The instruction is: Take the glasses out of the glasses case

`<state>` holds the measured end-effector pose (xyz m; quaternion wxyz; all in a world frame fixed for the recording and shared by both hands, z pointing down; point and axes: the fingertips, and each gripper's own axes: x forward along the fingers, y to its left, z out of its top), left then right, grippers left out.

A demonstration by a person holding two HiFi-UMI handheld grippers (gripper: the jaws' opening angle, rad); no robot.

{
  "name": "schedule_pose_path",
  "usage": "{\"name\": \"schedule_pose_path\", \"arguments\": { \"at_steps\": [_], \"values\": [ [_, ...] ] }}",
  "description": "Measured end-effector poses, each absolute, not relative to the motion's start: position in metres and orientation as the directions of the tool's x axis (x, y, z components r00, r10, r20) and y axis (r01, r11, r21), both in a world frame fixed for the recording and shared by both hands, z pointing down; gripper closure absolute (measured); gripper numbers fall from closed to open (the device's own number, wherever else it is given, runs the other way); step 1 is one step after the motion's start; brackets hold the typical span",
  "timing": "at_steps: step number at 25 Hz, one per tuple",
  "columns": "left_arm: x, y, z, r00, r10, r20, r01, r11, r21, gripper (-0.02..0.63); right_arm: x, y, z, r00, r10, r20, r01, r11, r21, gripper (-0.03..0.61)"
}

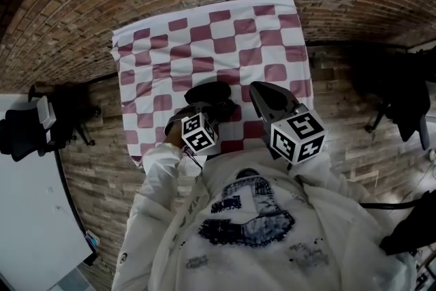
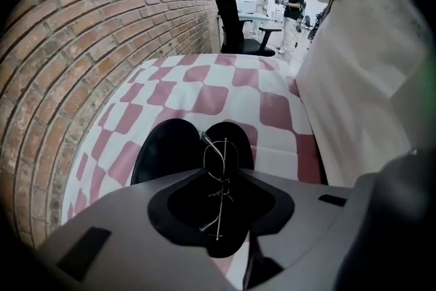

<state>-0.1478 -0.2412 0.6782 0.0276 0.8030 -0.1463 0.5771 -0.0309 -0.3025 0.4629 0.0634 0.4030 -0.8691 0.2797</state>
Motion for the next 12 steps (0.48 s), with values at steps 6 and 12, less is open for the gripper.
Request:
{"name": "schedule_pose_path", "arguments": {
  "at_steps": [6, 12],
  "values": [
    [-0.1492, -0.2398, 0.6830, 0.288, -0.180, 0.940, -0.254, -0.961, -0.106, 0.529, -0.0319, -0.3034, 0.4640, -0.660, -0.669, 0.341, -0.743, 0.513, -0.430, 0.565],
    [-0.1506, -0.2373, 0.6881, 0.280, -0.154, 0.948, -0.238, -0.967, -0.087, 0.549, -0.0329, -0.3003, 0.4673, -0.657, -0.665, 0.355, -0.747, 0.511, -0.426, 0.565]
  ]
}}
